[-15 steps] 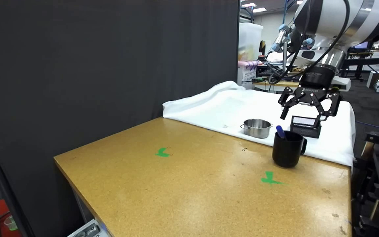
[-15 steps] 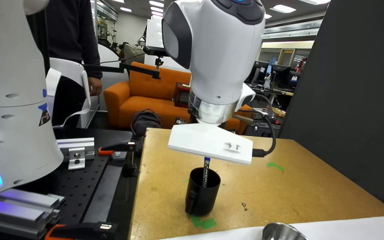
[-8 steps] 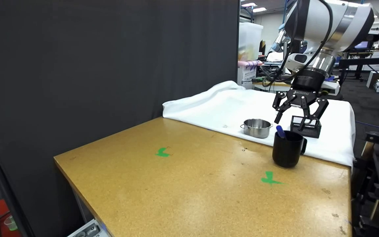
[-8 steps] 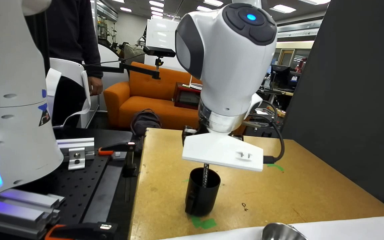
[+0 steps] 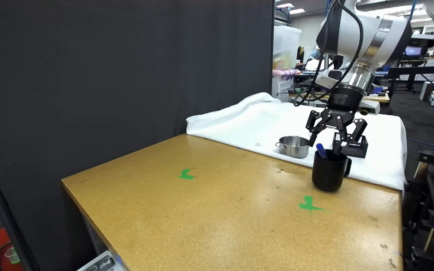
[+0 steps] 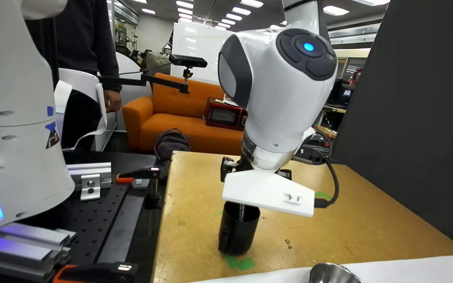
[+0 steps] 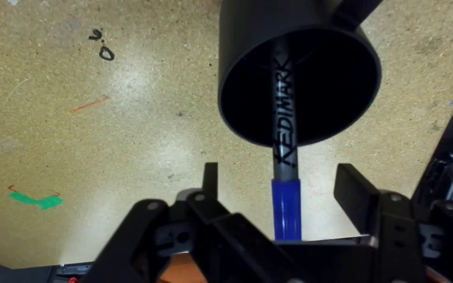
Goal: Remove the blue marker from the mug
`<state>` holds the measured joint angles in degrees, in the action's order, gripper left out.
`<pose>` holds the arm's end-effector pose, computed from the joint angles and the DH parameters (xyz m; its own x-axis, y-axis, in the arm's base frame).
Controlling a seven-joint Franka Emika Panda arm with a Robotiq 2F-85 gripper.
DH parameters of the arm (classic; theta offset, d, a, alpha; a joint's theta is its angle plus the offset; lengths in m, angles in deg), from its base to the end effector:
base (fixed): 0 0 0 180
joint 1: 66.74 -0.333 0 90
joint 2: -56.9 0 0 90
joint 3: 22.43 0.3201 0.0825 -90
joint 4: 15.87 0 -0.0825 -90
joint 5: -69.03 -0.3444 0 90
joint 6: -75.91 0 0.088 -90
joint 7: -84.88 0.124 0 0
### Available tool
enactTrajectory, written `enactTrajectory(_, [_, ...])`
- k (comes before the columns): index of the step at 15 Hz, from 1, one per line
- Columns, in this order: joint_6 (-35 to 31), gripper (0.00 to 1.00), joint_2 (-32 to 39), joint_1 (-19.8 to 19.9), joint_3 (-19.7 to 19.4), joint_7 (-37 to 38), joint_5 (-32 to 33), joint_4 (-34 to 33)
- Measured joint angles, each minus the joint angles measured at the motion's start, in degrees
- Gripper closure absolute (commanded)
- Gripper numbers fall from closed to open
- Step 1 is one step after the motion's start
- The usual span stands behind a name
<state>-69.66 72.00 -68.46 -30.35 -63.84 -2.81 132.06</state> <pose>0.3850 -0.0482 0.1712 0.2066 0.8337 0.5121 0.9702 -0.2421 0.0026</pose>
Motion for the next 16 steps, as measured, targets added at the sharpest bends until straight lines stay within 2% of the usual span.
enactTrajectory(1, [0.0,0.50,1.1,0.6,0.4,0.0,0.0,-0.4])
enactTrajectory(3, [0.0,0.53,2.9,1.6,0.9,0.0,0.0,-1.2])
enactTrajectory(9, [0.0,0.96,4.1,3.2,1.8,0.0,0.0,-3.0])
enactTrajectory(10, [0.0,0.99,4.1,3.3,1.8,0.0,0.0,-3.2])
enactTrajectory(12, [0.5,0.96,4.0,3.4,2.1,0.1,0.0,-3.4])
enactTrajectory(16, [0.5,0.96,4.0,3.5,2.5,0.0,-0.3,-3.3])
